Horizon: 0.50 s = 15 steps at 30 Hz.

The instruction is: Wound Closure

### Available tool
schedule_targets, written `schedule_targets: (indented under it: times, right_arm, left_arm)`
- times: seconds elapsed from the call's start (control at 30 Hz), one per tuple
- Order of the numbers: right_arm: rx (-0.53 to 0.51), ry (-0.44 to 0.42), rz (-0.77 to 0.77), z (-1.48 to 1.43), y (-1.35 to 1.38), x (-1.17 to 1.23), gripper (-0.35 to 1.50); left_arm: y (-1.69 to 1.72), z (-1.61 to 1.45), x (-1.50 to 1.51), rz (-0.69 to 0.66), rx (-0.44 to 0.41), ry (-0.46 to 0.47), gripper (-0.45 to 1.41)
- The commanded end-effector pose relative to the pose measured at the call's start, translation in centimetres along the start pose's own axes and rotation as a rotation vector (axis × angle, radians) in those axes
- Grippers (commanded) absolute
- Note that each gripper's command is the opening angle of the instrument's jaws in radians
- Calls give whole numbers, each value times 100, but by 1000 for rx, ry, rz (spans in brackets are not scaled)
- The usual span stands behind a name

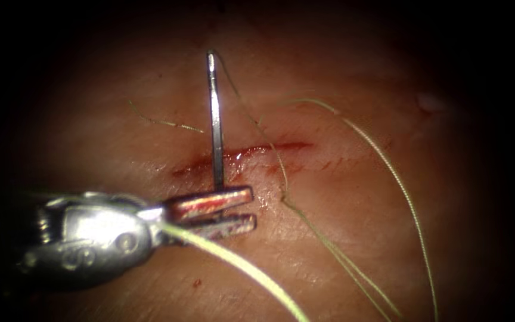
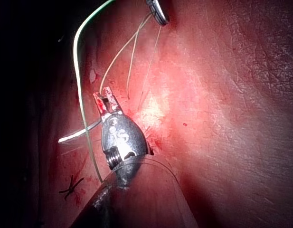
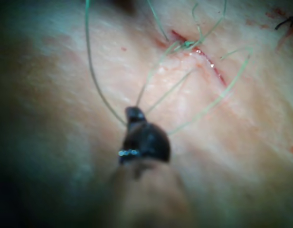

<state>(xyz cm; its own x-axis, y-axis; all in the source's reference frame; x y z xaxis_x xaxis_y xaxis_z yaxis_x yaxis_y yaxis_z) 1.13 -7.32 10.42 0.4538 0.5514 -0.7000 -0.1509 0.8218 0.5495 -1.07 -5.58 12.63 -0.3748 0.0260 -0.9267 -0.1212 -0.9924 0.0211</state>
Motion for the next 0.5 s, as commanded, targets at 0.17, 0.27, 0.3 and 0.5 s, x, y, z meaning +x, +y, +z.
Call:
schedule_targets:
  times: [0.17, 0.27, 0.3, 0.5]
  right_arm:
    - [4, 5, -23, 2, -36, 28, -35]
    - [-34, 19, -52, 7, -28, 42, 47]
    - [-62, 21, -56, 9, -21, 47, 86]
    - [-138, 15, -72, 19, 22, 51, 131]
  left_arm:
    - [-3, 5, -6, 4, -8, 7, -45]
    - [-3, 4, -7, 5, -7, 5, -45]
    - [-4, 3, -8, 5, -5, 4, -45]
    - [-12, -13, -15, 5, 16, -13, -45]
